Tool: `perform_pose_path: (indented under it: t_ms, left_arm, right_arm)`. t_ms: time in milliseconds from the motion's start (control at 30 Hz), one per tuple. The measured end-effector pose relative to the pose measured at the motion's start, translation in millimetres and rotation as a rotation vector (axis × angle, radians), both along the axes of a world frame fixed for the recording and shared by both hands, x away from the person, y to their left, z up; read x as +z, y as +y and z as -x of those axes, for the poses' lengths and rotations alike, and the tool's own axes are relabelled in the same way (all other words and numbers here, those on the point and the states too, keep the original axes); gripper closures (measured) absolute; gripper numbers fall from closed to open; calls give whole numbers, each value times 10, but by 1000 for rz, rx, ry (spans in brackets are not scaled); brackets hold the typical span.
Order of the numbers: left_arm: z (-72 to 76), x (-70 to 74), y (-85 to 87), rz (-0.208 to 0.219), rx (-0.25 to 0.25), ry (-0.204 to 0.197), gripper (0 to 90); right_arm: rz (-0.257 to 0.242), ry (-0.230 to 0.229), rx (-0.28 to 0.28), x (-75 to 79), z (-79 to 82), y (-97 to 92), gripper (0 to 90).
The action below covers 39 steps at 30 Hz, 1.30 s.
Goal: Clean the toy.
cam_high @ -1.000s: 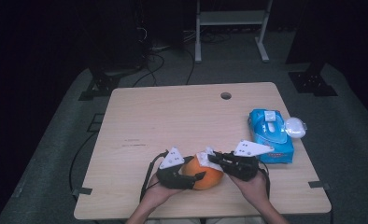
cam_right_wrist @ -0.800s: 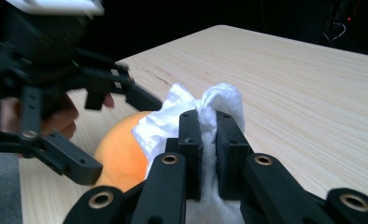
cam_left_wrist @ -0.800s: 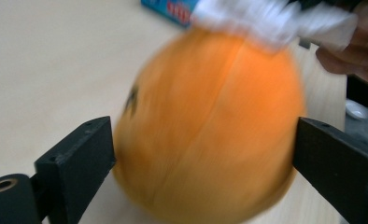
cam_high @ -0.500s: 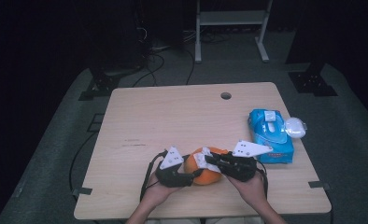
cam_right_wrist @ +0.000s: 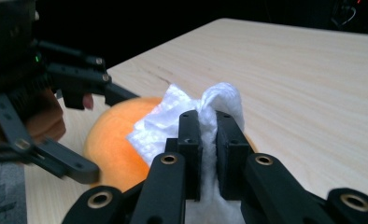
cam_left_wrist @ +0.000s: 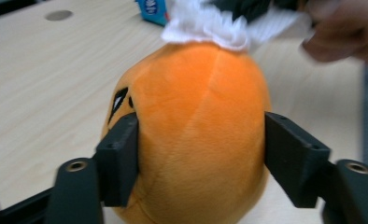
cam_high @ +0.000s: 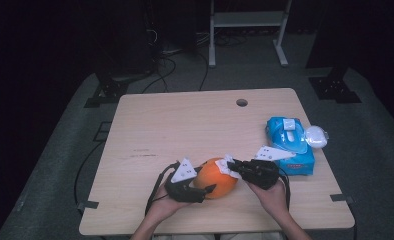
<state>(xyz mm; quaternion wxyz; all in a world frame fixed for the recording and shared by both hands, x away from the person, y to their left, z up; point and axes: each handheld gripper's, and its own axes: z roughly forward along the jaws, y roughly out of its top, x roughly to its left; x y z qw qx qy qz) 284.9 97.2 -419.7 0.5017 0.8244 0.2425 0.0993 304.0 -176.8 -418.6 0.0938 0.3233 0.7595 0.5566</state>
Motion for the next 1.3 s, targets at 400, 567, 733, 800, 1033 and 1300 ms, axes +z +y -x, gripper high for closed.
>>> perform_pose_path:
  t_ms: [400,567,733,800,1033,1300]
  left_arm:
    - [-82,-82,65,71,-23,132,304]
    - [-55,-47,34,84,-86,152,279]
    - [-73,-1,28,123,-38,148,194]
    - [-87,-23,-8,109,-33,150,176]
    - [-52,-96,-159,45,-74,156,156]
    - [79,-110,-306,-104,-120,54,271]
  right_arm:
    - [-13,7,54,75,127,4,815]
    - [19,91,76,-55,63,-39,814]
    - [56,113,147,-76,140,-94,812]
    - [74,102,174,-98,205,-125,812]
    - [26,98,165,-82,290,-357,813]
    - [-55,125,84,-95,223,-732,812]
